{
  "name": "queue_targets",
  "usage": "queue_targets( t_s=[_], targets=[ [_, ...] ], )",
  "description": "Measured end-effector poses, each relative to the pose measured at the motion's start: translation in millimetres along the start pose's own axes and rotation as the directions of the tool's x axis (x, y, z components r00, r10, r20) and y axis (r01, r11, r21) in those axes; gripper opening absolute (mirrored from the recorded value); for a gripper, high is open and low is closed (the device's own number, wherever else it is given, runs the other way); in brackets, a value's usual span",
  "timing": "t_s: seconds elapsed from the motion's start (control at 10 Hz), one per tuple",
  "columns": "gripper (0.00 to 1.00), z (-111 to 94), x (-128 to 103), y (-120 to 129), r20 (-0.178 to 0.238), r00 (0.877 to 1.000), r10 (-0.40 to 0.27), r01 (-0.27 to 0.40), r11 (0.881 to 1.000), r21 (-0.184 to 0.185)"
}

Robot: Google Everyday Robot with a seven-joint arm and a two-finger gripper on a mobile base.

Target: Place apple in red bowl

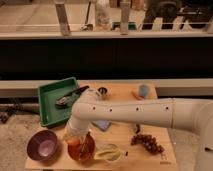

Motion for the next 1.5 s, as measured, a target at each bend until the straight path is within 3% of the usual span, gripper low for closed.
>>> queue_targets(
  t_s=[0.4,0.6,0.9,1.5],
  targets=[
    [0.8,-11.0,2.6,-6.6,-0.016,1.0,-0.006,0.006,1.0,-0.025],
    [0.8,-13.7,8.0,-10.9,-0.044,0.998,0.033,-0.035,0.998,-0.05],
    [0.8,-14.7,14.6,-16.8,-0.089,0.993,0.079,-0.084,0.995,-0.053],
    [0.8,-14.3,14.2,-17.4,-0.089,0.993,0.078,-0.083,0.995,-0.054]
  ],
)
